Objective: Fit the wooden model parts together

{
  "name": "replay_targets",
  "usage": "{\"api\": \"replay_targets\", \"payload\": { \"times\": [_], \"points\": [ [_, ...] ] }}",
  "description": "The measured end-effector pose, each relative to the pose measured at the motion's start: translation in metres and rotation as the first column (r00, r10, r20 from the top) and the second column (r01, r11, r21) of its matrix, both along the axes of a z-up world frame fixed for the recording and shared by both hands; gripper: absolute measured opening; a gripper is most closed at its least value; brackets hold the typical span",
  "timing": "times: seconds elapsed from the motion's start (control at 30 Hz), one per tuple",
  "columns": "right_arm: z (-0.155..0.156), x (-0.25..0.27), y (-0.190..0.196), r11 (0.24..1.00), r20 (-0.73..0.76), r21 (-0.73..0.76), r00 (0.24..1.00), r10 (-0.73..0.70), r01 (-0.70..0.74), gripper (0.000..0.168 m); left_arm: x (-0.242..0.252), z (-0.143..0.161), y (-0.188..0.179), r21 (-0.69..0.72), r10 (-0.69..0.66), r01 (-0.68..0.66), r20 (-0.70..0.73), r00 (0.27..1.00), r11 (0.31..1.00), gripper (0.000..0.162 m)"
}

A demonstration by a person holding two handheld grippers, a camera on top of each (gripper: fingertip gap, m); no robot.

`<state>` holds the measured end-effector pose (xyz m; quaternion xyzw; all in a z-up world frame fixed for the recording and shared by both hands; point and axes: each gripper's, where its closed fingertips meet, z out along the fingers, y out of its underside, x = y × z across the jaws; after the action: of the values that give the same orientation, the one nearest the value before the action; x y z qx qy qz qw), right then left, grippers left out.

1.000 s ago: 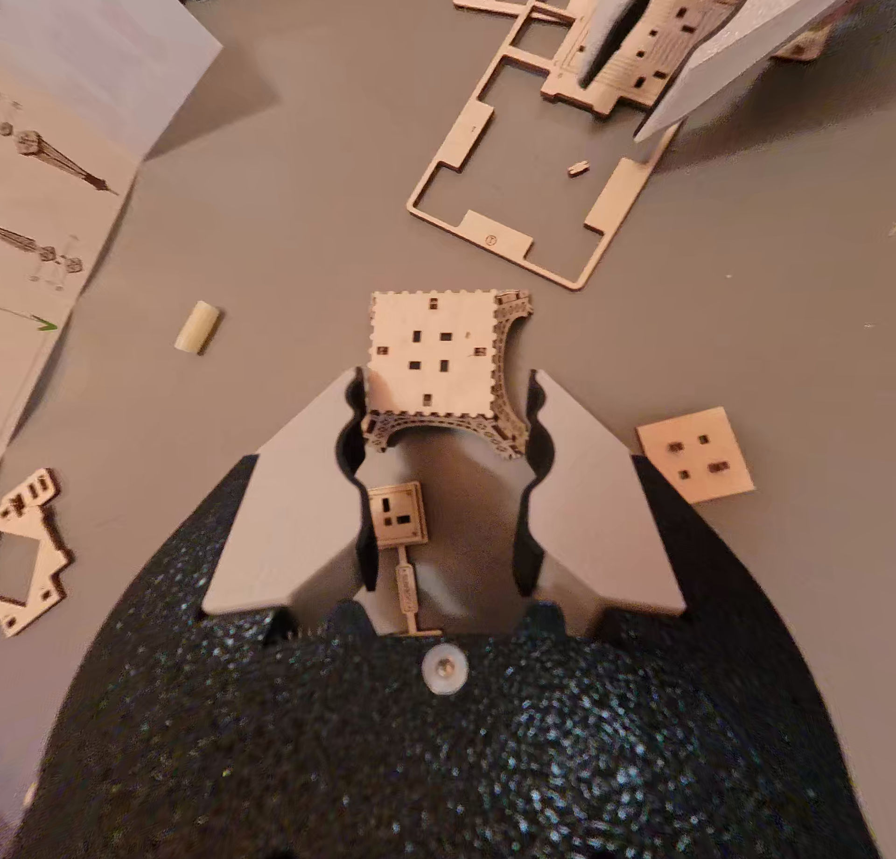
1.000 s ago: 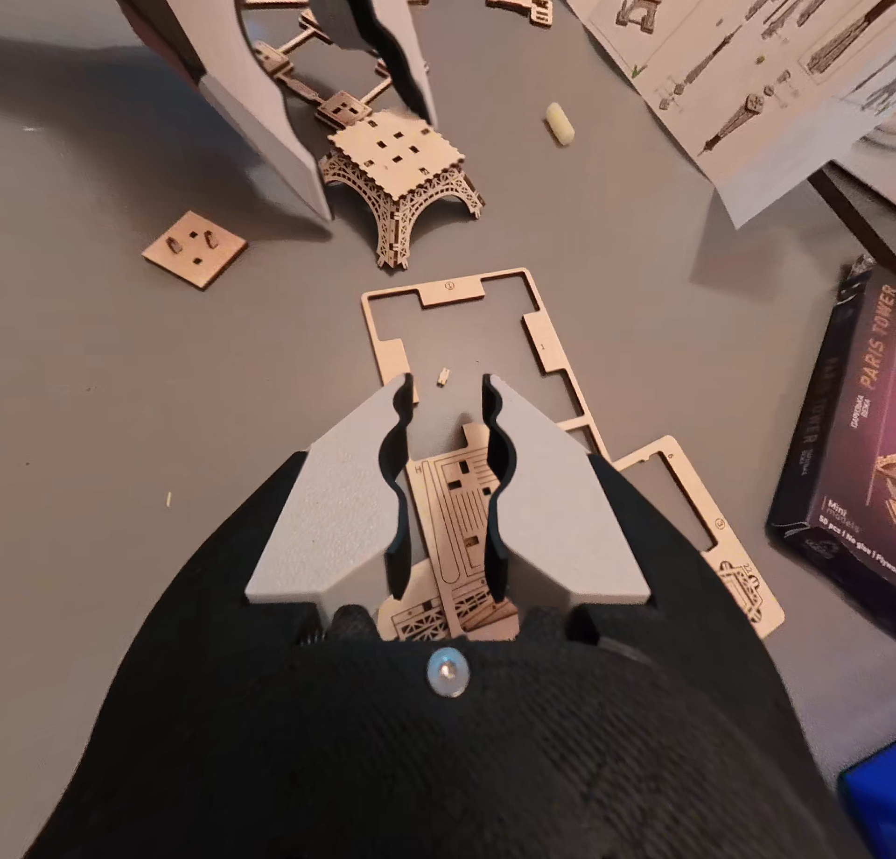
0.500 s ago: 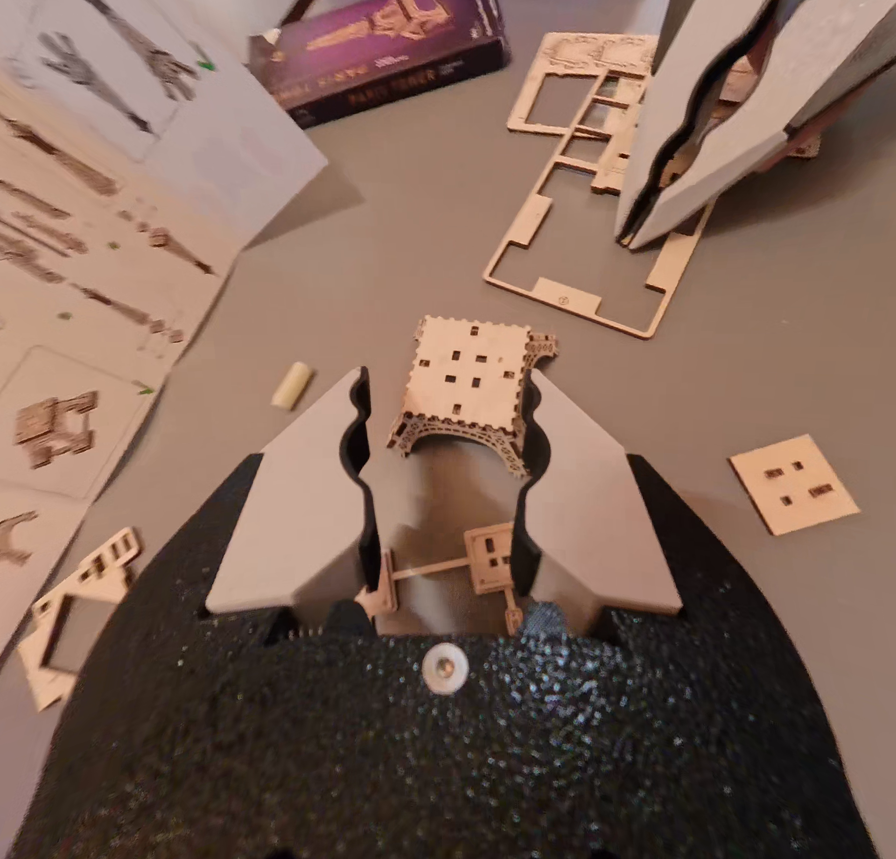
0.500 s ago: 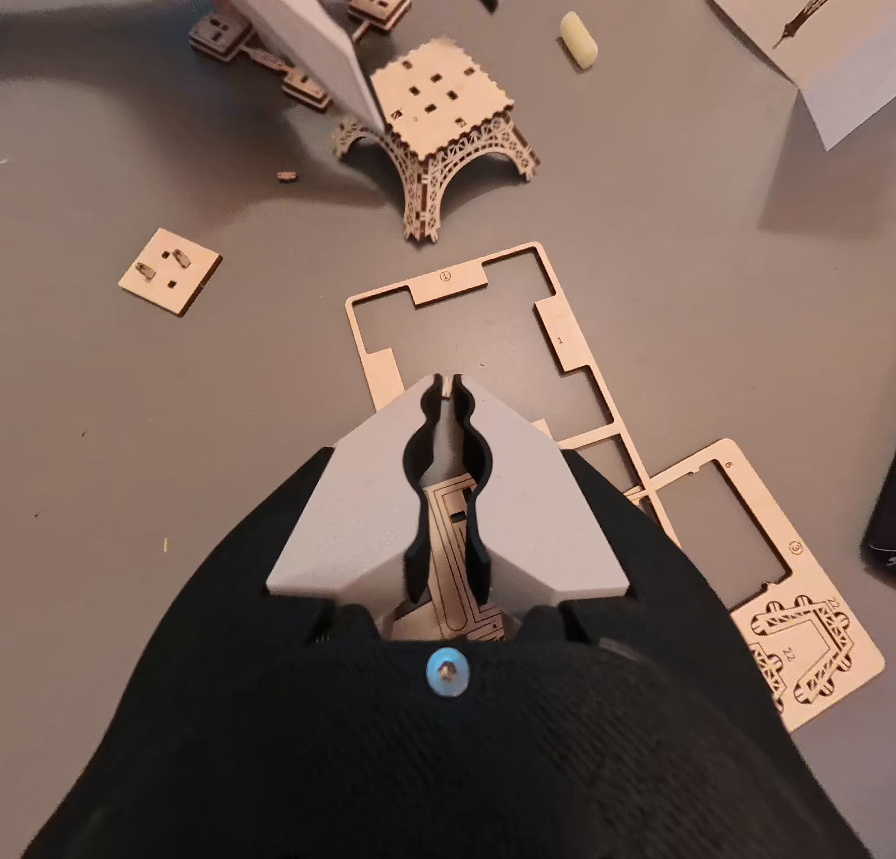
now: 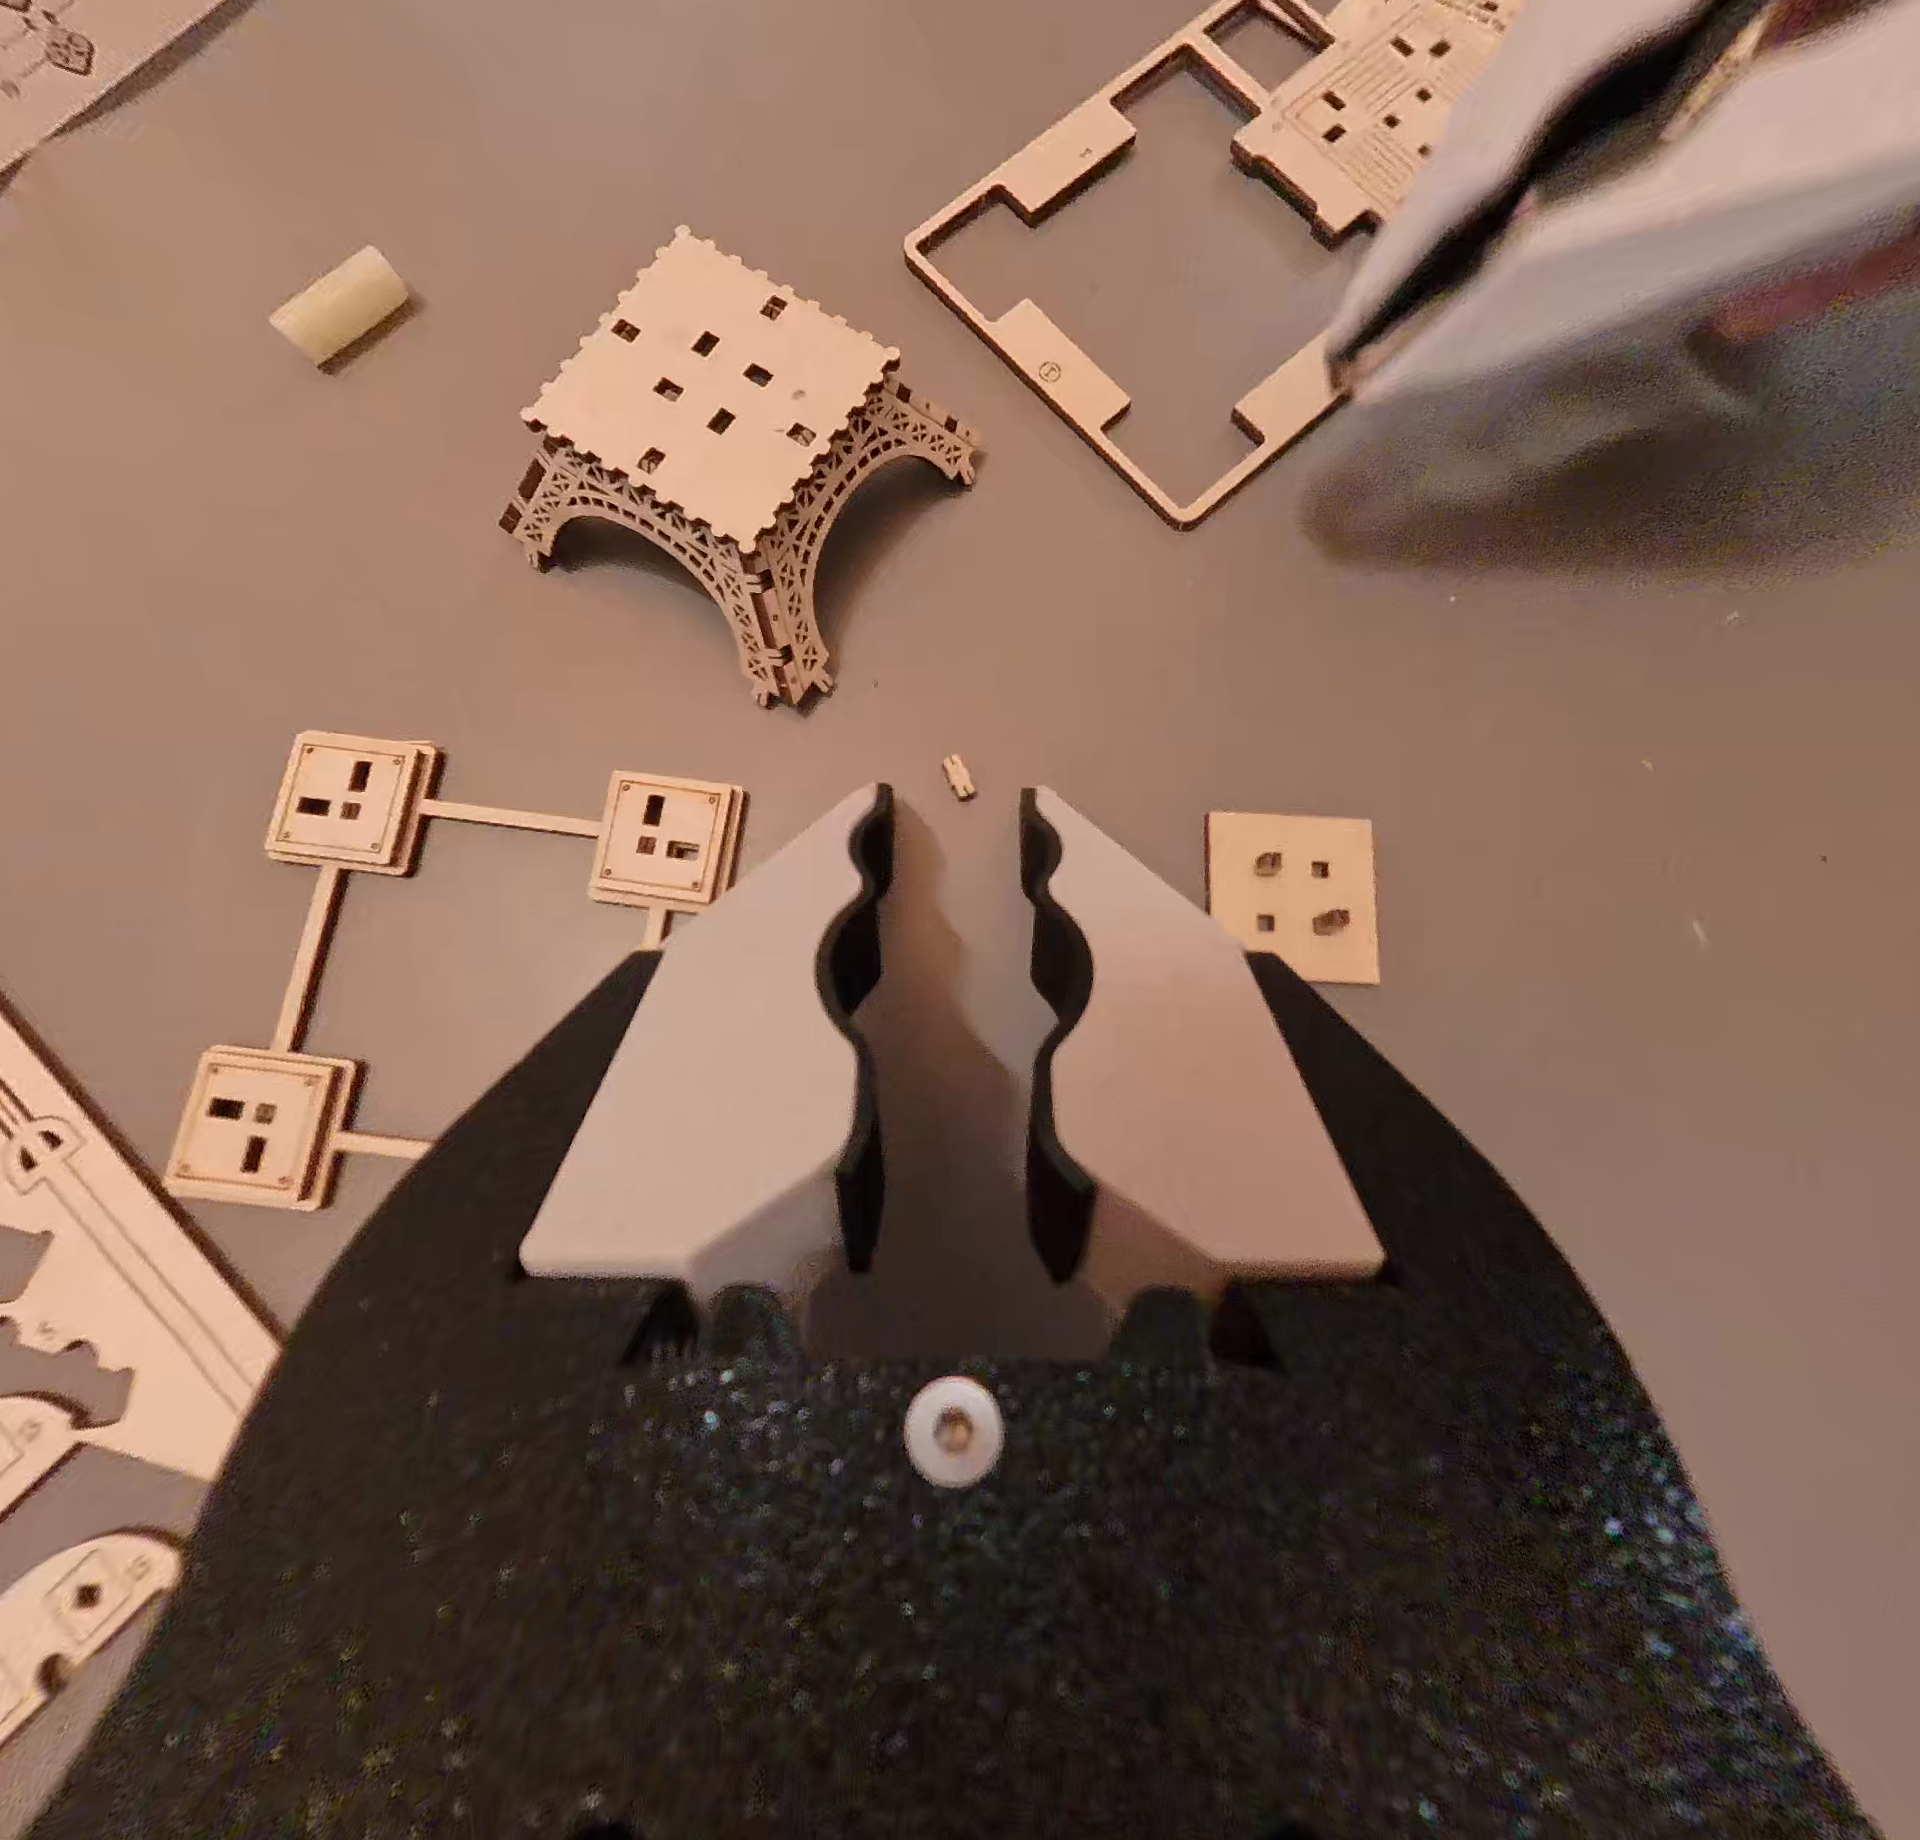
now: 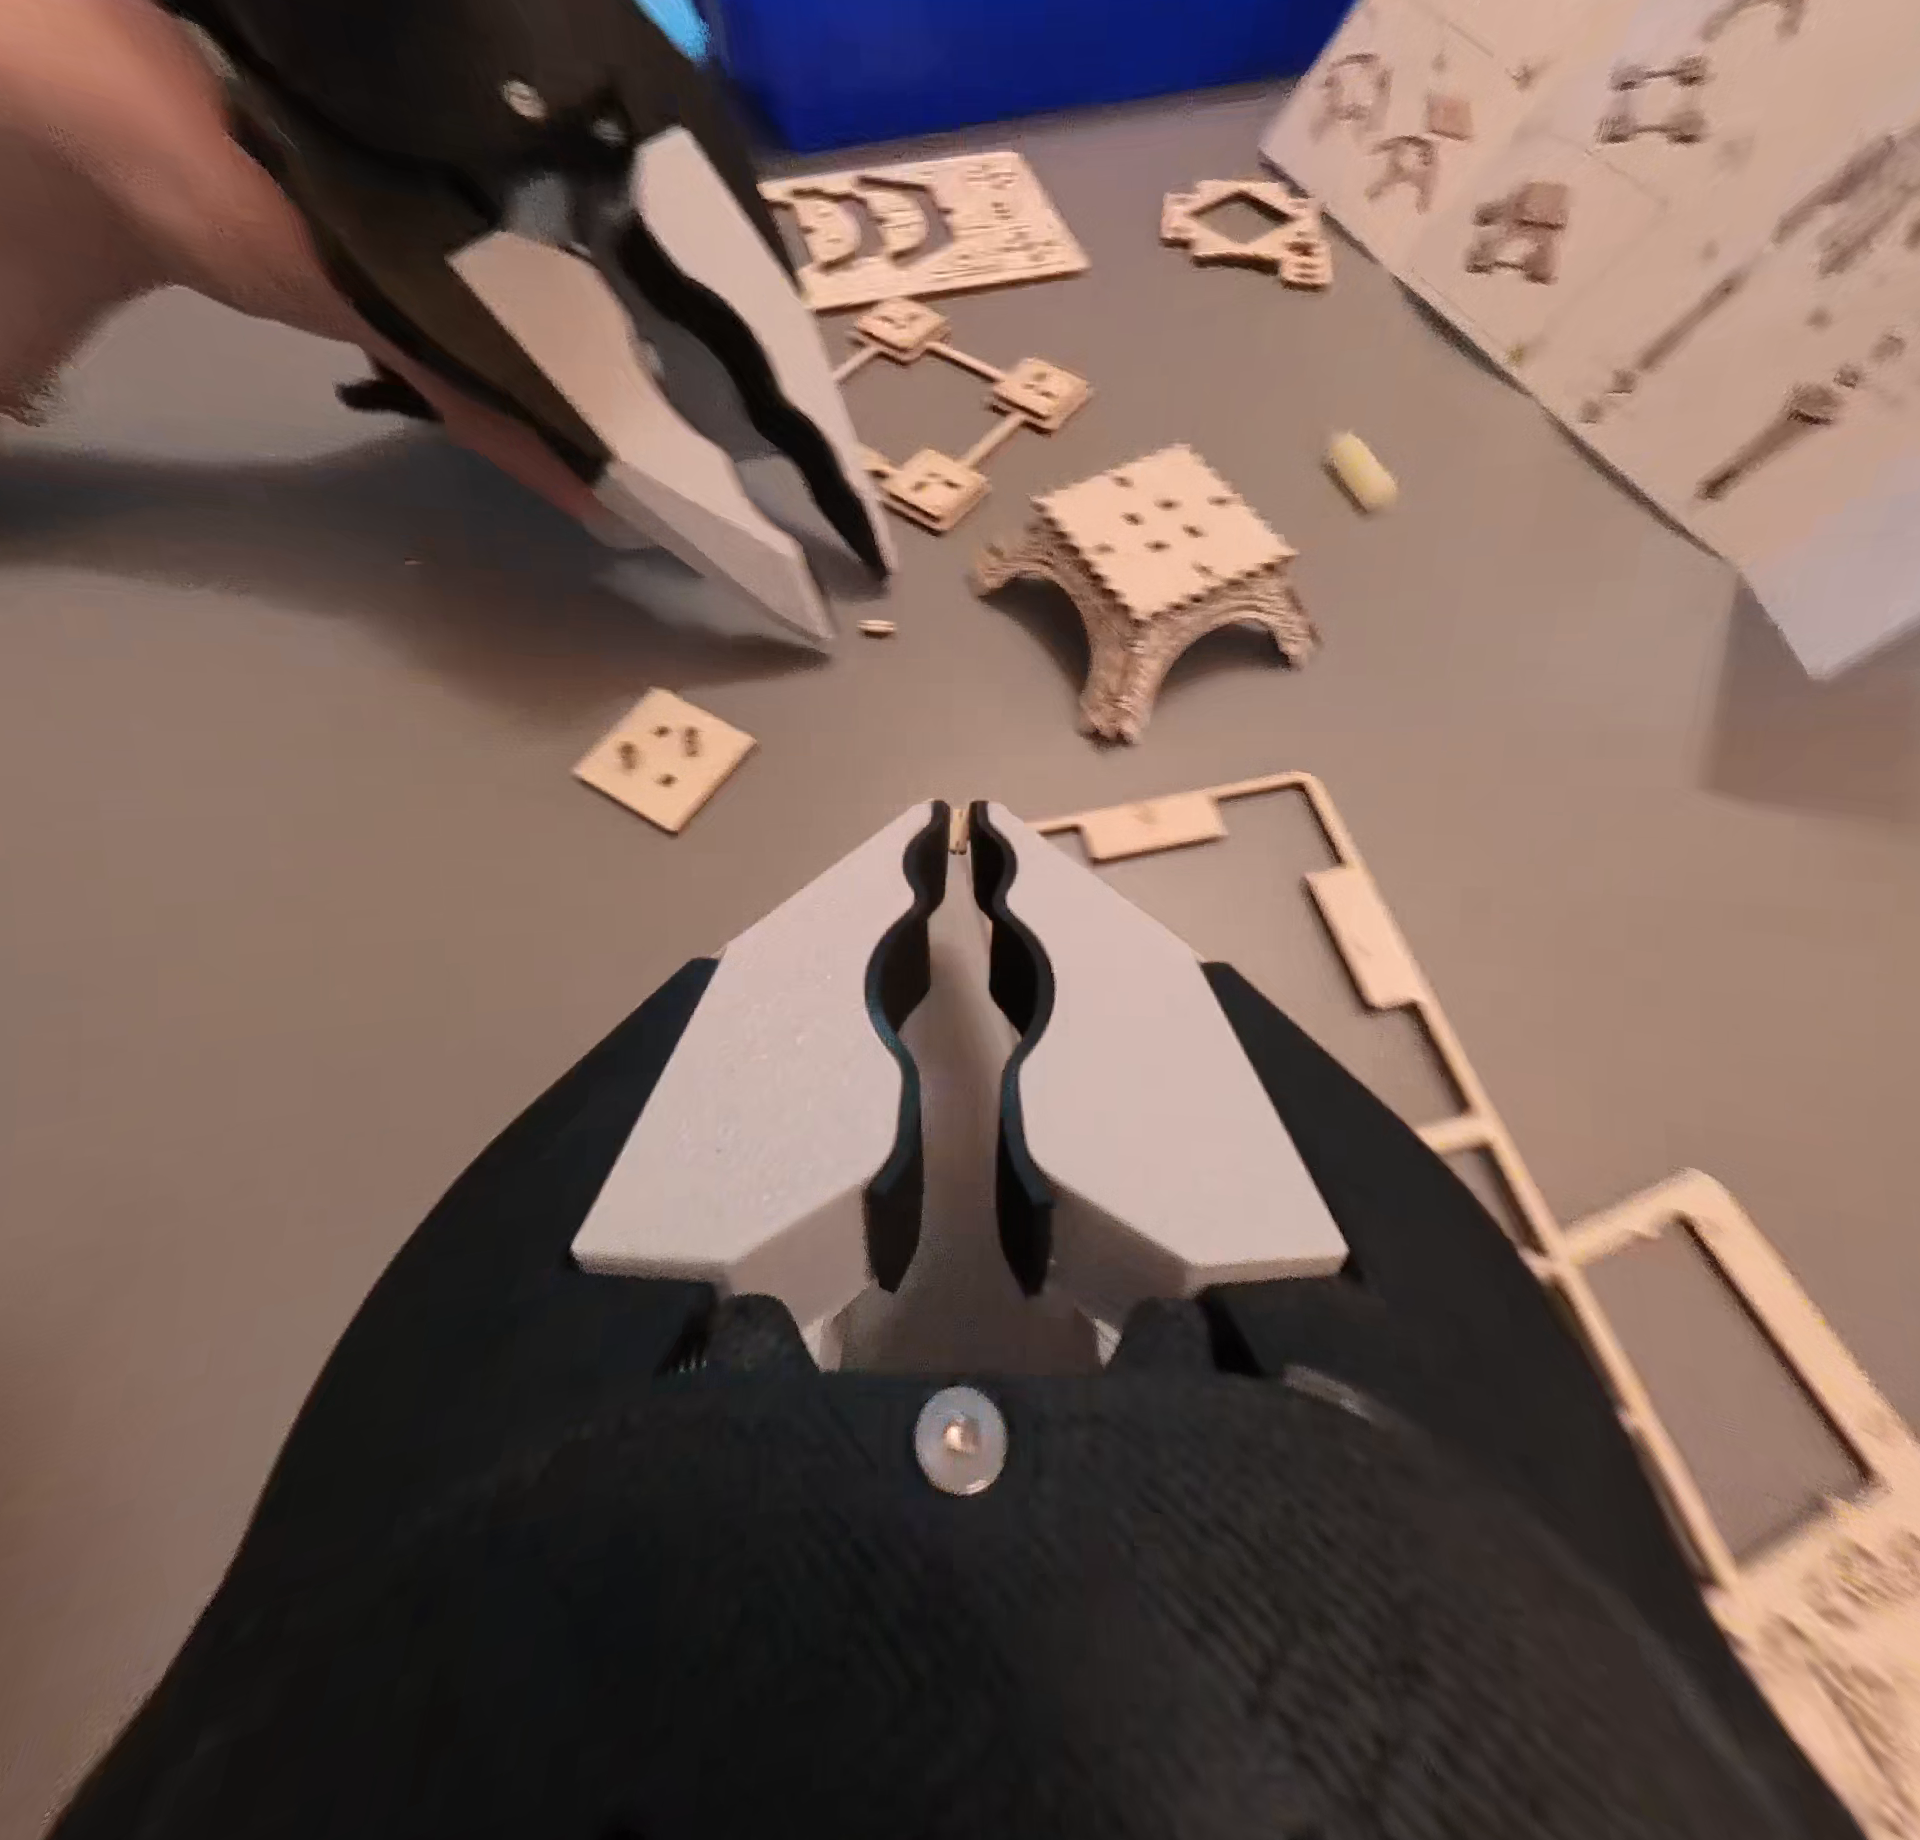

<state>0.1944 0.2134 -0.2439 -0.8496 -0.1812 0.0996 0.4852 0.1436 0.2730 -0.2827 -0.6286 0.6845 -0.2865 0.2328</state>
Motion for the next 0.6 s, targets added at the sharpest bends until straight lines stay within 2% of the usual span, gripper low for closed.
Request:
{"api": "replay_targets", "payload": {
  "times": [0.17,0.23,0.3,0.43,0.6],
  "points": [
    [-0.028,-0.021,0.001,0.995,0.095,-0.096,0.995,0.043,-0.034,0.001,0.007,-0.004,0.004,0.034,0.049,-0.050,0.018,0.999,0.998,0.009],
    [-0.032,-0.025,0.001,0.993,0.093,-0.113,0.994,0.049,-0.039,0.001,0.007,-0.004,0.003,0.046,0.045,-0.046,0.024,0.999,0.998,0.001],
    [-0.034,-0.025,0.001,0.992,0.104,-0.120,0.993,0.050,-0.038,0.002,0.006,-0.004,0.002,0.064,0.035,-0.037,0.039,0.999,0.997,0.001],
    [-0.031,-0.027,0.000,0.993,0.085,-0.107,0.995,0.059,-0.050,0.023,0.000,-0.003,-0.004,0.064,-0.012,0.008,0.065,0.998,0.998,0.000],
    [-0.011,-0.016,0.003,0.999,0.019,-0.029,1.000,0.013,-0.013,0.019,-0.009,0.004,-0.011,0.084,-0.087,0.078,0.111,0.990,0.993,0.000]
  ]
}}
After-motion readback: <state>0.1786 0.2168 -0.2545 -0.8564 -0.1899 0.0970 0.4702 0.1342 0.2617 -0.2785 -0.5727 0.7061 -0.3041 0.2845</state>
